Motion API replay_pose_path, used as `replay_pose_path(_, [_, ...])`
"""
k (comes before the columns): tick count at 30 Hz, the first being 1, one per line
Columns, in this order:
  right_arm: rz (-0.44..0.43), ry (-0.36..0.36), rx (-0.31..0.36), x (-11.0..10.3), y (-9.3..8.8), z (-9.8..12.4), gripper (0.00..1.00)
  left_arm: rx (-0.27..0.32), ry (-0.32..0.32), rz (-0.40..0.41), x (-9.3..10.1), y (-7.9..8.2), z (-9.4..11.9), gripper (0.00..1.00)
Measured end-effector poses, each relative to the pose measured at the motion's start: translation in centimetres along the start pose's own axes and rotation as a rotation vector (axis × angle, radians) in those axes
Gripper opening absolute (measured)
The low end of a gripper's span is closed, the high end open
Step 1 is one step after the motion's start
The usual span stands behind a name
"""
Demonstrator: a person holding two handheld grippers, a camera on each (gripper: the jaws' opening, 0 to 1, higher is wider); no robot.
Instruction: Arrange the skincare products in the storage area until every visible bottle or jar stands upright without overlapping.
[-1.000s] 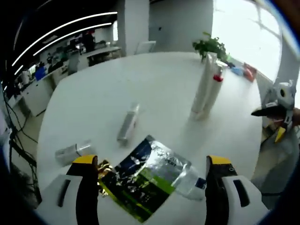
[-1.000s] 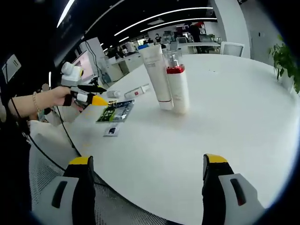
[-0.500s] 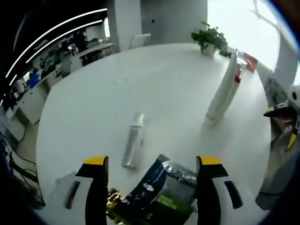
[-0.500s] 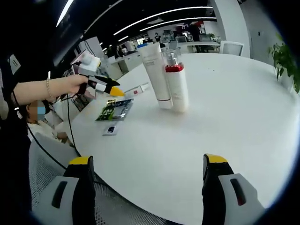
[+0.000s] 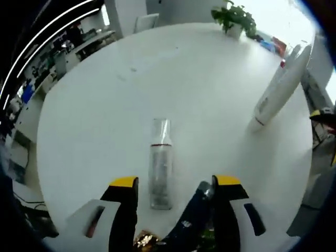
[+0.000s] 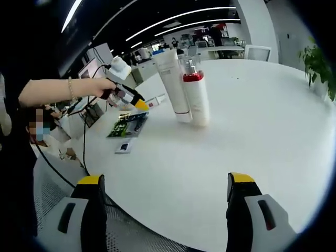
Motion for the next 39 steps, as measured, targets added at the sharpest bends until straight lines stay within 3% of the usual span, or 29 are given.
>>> replay_pose_path(5, [0.008, 0.001, -0.007, -0.2, 0.0, 0.0, 0.96, -0.088, -0.028, -0.043, -0.5, 0.0, -0.8, 0.43])
replay_pose_path(9, [0.006, 0.004, -0.009, -0.1, -0.1, 0.0, 0.96, -0.169, -0.053, -0.063, -0.5, -0.3, -1.0, 0.41])
replay_pose_path(13, [-0.001, -0.001, -0.008, -0.1, 0.0, 0.1, 0.96, -0.209, -0.065, -0.078, -1.4, -0.3, -1.4, 0.36])
replay_pose_path(18, [-0.007, 0.0, -0.01, 0.0, 0.0, 0.1, 0.96, -0.226, -0.062, -0.092, -2.2, -0.4, -1.6, 0.25])
replay_pose_path(26, [0.003, -0.005, -0.018, -0.1, -0.1, 0.0, 0.96, -0.224, -0.049, -0.086, -1.8, -0.7, -1.4, 0.24])
replay_pose_path(30, [0.006, -0.006, -0.018, -0.1, -0.1, 0.0, 0.96, -0.193, -0.055, -0.053, -2.0, -0.8, -1.3, 0.22])
replay_pose_path(32, [0.009, -0.004, -0.013, -0.1, 0.0, 0.0, 0.95, -0.122, -0.109, 0.074, -1.1, -1.0, -1.2, 0.22])
replay_pose_path(34, [0.01, -0.002, -0.012, -0.2, 0.0, 0.0, 0.95, -0.072, -0.135, 0.139, -1.4, -1.2, -0.9, 0.22])
replay_pose_path(39, [0.013, 0.018, 0.0, -0.8, 0.5, 0.0, 0.95, 0.108, -0.238, 0.34, 1.5, -1.7, 1.7, 0.22])
Point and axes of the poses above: the point that each gripper's makers call its tool centre point, and the gripper's own axes: z roughly backward along the fingers, x roughly to its right, y roughly out of its top, the point moved 3 cm from there along z, roughly backward along the fingers, and after that the axes turned 11 degrees about -y, right-handed, at the moved point
